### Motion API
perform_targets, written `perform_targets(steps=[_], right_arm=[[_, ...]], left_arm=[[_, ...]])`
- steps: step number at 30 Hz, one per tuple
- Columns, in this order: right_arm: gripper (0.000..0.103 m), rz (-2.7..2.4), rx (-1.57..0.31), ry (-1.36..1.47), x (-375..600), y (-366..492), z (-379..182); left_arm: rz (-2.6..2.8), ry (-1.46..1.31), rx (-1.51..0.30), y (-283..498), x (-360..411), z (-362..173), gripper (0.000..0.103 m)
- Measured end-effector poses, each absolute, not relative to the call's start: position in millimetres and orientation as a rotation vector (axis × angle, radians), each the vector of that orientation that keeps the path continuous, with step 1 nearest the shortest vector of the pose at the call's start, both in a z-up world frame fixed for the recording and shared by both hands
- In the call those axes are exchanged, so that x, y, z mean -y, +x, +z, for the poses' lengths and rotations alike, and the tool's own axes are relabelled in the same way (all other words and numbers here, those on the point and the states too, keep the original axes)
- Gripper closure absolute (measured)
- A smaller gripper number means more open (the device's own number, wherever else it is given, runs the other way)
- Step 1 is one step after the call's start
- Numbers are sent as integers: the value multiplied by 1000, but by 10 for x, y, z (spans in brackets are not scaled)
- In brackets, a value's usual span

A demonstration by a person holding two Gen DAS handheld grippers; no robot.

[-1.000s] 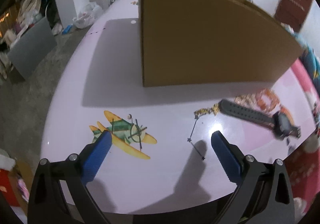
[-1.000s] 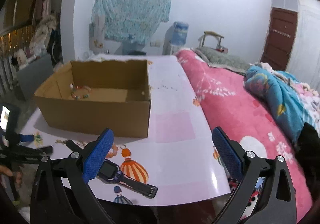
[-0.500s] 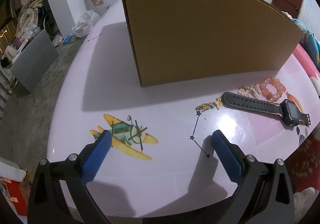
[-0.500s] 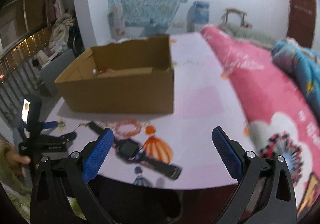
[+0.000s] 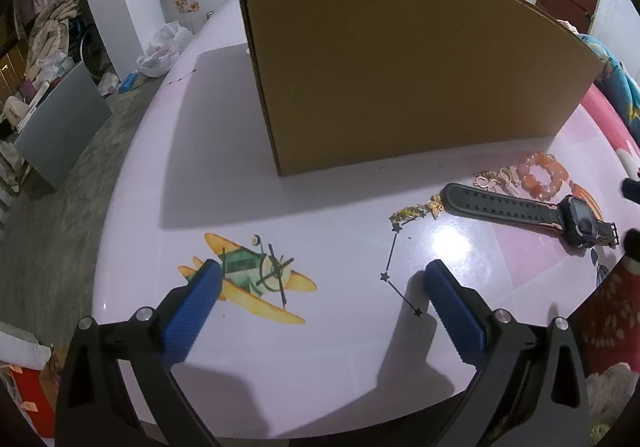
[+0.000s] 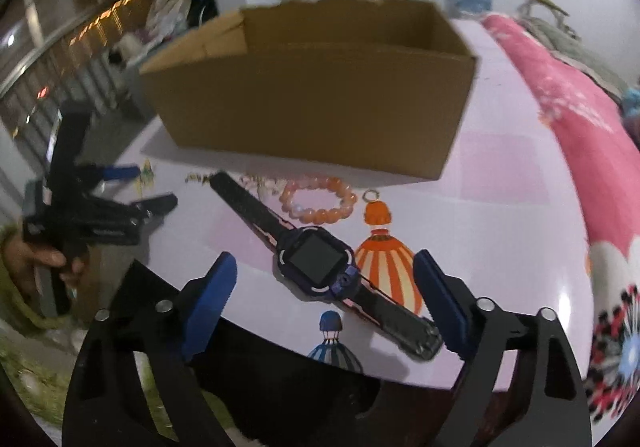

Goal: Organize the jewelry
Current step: 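Reach the right tool to the black smartwatch and close on its face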

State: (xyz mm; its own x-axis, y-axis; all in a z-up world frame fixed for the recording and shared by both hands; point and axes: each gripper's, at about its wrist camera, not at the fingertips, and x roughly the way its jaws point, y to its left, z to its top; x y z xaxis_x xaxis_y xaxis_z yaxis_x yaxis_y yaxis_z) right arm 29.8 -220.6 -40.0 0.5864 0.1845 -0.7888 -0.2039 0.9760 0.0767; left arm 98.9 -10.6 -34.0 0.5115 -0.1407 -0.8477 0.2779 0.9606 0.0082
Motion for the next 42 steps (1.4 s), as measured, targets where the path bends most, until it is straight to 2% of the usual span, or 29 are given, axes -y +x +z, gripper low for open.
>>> perform_targets(steps=[6, 9, 11, 13, 29, 42], right_arm=[[29, 271, -978, -126, 2066, 451, -527], [39, 280, -1009, -170, 2032, 492, -606], [49, 289, -1039, -196, 2021, 518, -665], [53, 306, -1036, -198, 2015, 507, -659], [55, 280, -1009, -373, 2124, 253, -502], [55, 290, -1001, -671, 2301, 229, -671]], left_arm=[[-251, 147, -998, 986, 106, -348, 4], [-250, 147, -999, 982, 108, -350, 4], [-250, 147, -999, 985, 107, -346, 4], [-250, 148, -1000, 986, 109, -346, 4], [-246, 143, -996, 963, 96, -333, 4], [-245, 142, -992, 954, 88, -327, 4]])
